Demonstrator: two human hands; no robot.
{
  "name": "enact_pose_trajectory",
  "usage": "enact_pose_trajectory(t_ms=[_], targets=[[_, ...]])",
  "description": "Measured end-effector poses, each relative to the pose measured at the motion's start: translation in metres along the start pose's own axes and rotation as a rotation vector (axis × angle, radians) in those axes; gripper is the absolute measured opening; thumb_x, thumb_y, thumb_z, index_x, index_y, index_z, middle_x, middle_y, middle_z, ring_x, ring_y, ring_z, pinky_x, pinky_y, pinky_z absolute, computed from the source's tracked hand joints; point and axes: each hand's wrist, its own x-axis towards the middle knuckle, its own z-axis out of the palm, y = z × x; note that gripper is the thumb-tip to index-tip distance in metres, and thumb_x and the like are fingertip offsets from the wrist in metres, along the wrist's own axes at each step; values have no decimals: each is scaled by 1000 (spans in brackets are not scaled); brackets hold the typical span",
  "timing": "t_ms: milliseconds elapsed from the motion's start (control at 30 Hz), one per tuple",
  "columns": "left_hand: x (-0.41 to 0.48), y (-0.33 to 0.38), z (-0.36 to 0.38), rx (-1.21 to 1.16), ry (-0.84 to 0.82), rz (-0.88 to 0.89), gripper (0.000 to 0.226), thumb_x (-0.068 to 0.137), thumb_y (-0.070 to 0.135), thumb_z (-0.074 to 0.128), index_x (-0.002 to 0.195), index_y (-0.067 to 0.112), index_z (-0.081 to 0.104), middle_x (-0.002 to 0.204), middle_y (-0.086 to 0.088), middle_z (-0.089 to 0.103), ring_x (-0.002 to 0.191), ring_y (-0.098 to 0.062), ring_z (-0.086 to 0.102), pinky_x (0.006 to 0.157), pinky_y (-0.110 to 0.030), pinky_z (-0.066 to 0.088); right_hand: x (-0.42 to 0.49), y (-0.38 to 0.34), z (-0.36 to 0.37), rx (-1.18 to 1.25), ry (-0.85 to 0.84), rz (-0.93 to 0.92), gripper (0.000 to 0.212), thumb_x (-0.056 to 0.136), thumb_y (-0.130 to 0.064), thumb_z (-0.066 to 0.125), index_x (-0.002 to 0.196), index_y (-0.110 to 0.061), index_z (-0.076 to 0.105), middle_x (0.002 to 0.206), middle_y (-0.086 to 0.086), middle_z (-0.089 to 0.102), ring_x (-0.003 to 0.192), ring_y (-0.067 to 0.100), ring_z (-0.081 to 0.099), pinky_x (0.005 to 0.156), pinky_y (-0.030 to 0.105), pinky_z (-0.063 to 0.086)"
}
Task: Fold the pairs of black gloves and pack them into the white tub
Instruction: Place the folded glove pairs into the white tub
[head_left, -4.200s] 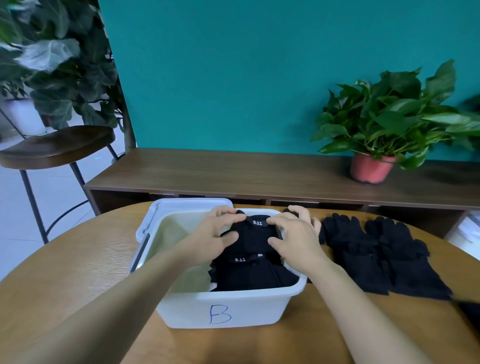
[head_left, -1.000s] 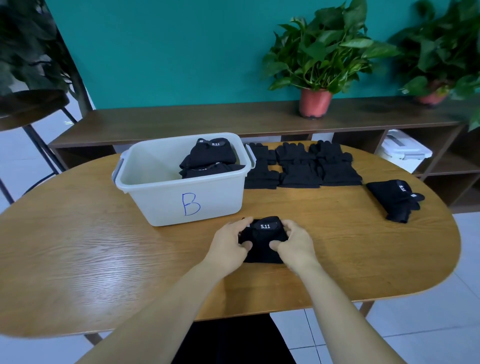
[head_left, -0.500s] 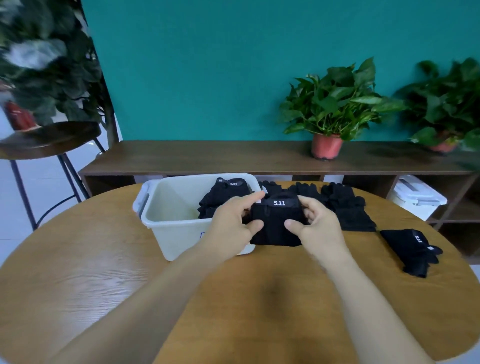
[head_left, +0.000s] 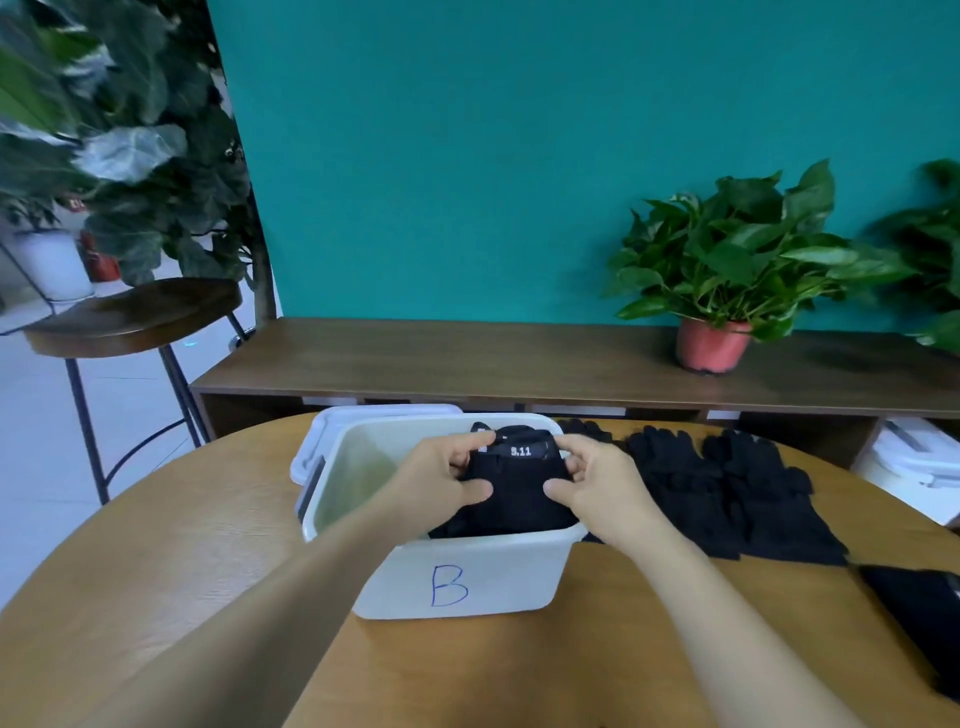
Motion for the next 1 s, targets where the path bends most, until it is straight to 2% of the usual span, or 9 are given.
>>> enact_pose_trajectory(t_ms=[100, 167, 267, 367, 500, 600, 667, 767, 1000], targets=[[6, -12, 1, 13, -55, -32, 60, 89, -6, 66, 143, 17, 51, 101, 0, 69, 101, -19, 69, 94, -21, 52, 1, 5, -4, -311, 14, -50, 31, 86, -16, 69, 117, -18, 65, 100, 1, 66, 92, 18, 62, 84, 40, 55], [8, -16, 1, 23, -77, -57, 60, 89, -5, 67, 143, 18, 51, 100, 3, 66, 98, -14, 67, 85, -10, 49, 4, 9, -7, -425, 1, -113, 46, 86, -22, 69, 130, -21, 57, 115, -6, 59, 109, 16, 53, 94, 37, 47], [11, -18, 2, 45, -103, -71, 60, 90, -1, 68, 142, 21, 52, 108, 4, 64, 99, -5, 66, 81, -4, 46, 8, 19, -11, -378, -99, -167, 58, 89, -21, 67, 142, -33, 47, 131, -19, 45, 129, 8, 27, 102, 26, 22], [13, -20, 1, 52, -152, -52, 60, 91, 1, 67, 144, 22, 49, 119, 6, 64, 97, 12, 61, 83, -4, 45, 12, 32, -12, -313, -137, -136, 53, 87, -26, 69, 136, -40, 52, 140, -25, 37, 134, 10, 19, 102, 24, 9], [11, -24, -11, 105, -232, -15, 66, 92, 10, 69, 144, 39, 41, 129, 18, 57, 107, 23, 51, 98, -6, 39, 13, 33, -13, -296, -150, -97, 53, 88, -26, 69, 136, -38, 53, 131, -33, 30, 128, 11, 18, 103, 24, 12], [9, -31, -18, 242, -244, 29, 71, 86, 24, 75, 143, 48, 40, 122, 20, 49, 115, 10, 47, 92, -9, 37, 16, 34, -14, -331, -163, -104, 50, 87, -26, 70, 134, -36, 56, 119, -42, 29, 130, 9, 15, 102, 22, 10], [10, -35, -18, 289, -259, 45, 71, 82, 27, 75, 143, 46, 44, 118, 17, 44, 110, 3, 47, 90, -10, 36, 18, 36, -12, -342, -184, -78, 47, 85, -29, 71, 129, -39, 59, 127, -33, 36, 132, 11, 14, 101, 23, 10], [13, -40, -16, 360, -264, 40, 65, 86, 23, 77, 140, 43, 47, 113, 17, 46, 101, 7, 48, 83, -7, 34, 22, 35, -11, -359, -224, -8, 45, 82, -32, 74, 124, -44, 61, 141, -13, 30, 132, 21, 14, 100, 27, 15], [17, -38, -12, 391, -229, 11, 70, 81, 19, 82, 137, 44, 47, 118, 24, 45, 113, 2, 45, 82, -2, 37, 25, 21, -6, -515, -226, 18, 46, 85, -31, 73, 127, -42, 60, 145, -4, 24, 128, 30, 15, 110, 36, 23]])
